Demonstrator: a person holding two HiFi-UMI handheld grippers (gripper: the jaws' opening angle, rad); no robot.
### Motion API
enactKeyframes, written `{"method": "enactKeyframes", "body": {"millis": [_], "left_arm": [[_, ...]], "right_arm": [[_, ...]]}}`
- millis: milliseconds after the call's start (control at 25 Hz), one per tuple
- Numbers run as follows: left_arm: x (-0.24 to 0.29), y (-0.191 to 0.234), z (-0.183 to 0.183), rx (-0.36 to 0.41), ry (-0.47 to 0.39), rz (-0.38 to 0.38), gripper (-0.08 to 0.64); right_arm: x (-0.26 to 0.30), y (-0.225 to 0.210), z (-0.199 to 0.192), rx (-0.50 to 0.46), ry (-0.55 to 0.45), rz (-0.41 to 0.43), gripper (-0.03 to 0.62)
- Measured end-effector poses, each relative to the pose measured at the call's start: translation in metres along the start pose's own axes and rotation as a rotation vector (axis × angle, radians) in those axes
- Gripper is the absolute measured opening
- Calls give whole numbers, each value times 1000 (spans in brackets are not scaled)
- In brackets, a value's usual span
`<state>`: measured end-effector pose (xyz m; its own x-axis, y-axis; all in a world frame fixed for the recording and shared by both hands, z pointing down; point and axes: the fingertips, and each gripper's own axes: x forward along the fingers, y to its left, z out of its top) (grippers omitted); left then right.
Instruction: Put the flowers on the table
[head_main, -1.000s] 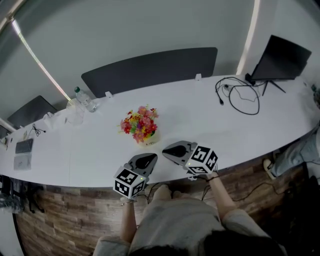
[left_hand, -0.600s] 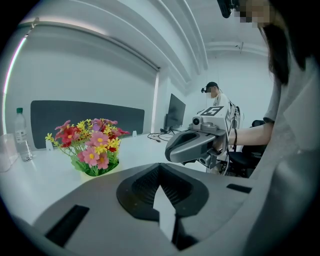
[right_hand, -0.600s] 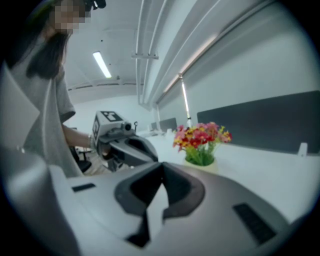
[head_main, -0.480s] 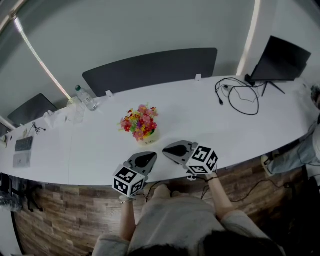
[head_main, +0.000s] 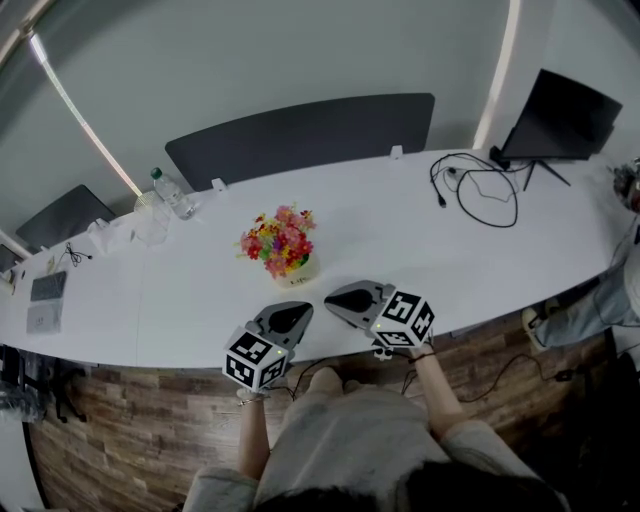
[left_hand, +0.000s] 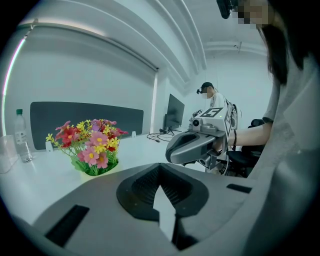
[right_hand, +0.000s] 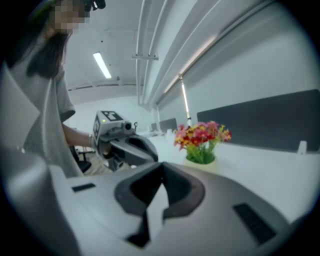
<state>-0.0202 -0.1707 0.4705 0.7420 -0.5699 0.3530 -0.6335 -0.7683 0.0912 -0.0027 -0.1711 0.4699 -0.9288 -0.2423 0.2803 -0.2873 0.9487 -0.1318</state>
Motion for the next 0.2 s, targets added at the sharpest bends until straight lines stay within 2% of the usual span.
{"method": "enactKeyframes", "body": {"millis": [200], "left_arm": [[4,0,4,1,-7,-10,17]], "right_arm": [[-2,-3,0,-3,-4,-7,23]]}}
